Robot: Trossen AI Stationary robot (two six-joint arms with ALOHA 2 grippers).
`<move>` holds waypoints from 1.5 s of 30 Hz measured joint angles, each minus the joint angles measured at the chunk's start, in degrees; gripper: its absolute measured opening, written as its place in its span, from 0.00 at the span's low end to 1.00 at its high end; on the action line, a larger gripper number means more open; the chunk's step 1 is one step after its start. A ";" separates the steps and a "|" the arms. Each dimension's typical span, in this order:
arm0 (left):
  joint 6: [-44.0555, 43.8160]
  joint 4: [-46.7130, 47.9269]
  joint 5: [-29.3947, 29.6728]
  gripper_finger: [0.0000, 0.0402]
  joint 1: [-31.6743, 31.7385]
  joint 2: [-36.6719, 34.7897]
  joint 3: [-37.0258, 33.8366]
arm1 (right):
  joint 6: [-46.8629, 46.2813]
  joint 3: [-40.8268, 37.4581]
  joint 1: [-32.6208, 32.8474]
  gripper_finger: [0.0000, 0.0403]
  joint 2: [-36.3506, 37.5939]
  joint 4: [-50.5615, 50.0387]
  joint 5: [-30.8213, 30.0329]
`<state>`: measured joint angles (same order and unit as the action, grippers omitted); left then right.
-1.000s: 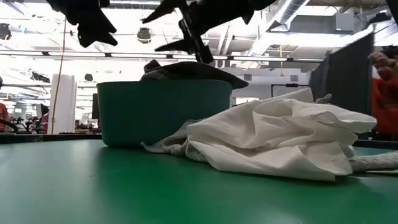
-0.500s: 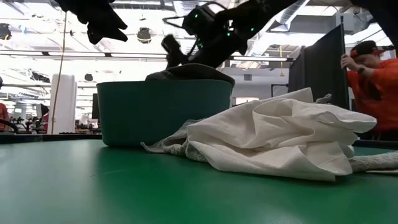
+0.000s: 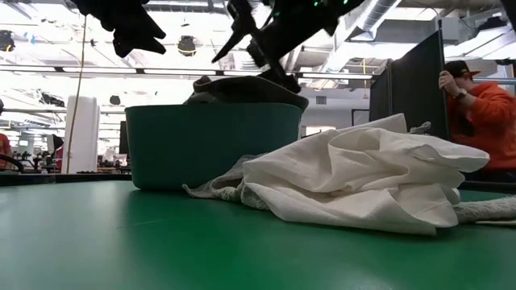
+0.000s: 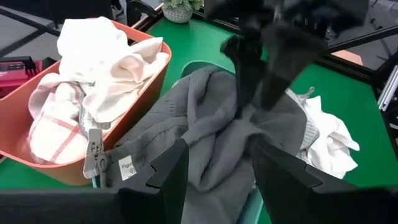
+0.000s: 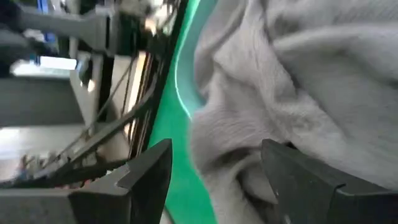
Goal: Sort towels by color in basket
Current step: Put the gray towel into the green bin, then put the white towel into the orange bin
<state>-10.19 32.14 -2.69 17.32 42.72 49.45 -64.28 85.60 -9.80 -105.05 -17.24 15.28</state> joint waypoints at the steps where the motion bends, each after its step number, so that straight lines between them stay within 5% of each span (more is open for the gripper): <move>1: -0.02 -0.08 0.01 0.42 0.00 0.00 0.00 | 0.44 0.00 0.00 0.71 0.96 -0.91 -1.64; 5: 0.06 -0.63 0.05 0.42 0.00 0.02 0.00 | 2.64 0.00 -0.27 0.71 1.91 -2.53 -8.06; 11: -0.47 -3.80 0.23 0.42 0.00 0.02 0.00 | 2.78 0.02 -1.27 0.71 -5.45 -0.11 -9.01; 20: -3.13 -2.37 0.26 0.42 -0.02 0.00 0.00 | -0.42 0.17 0.29 0.71 -13.68 4.23 2.18; 35: -1.52 -0.80 0.25 0.42 -0.02 -0.02 0.00 | 7.06 -0.01 0.40 0.71 3.39 0.75 2.23; 39: -1.40 2.01 0.25 0.42 -0.02 -0.63 0.00 | 16.60 0.07 4.80 0.71 8.64 -3.94 2.23; 45: -0.58 3.52 0.24 0.42 -0.04 -2.20 0.00 | 29.49 0.01 17.00 0.71 10.16 -25.73 -11.65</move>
<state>-10.77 35.66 -2.45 17.28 40.51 49.45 -34.79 85.61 7.19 -94.89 -42.97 3.62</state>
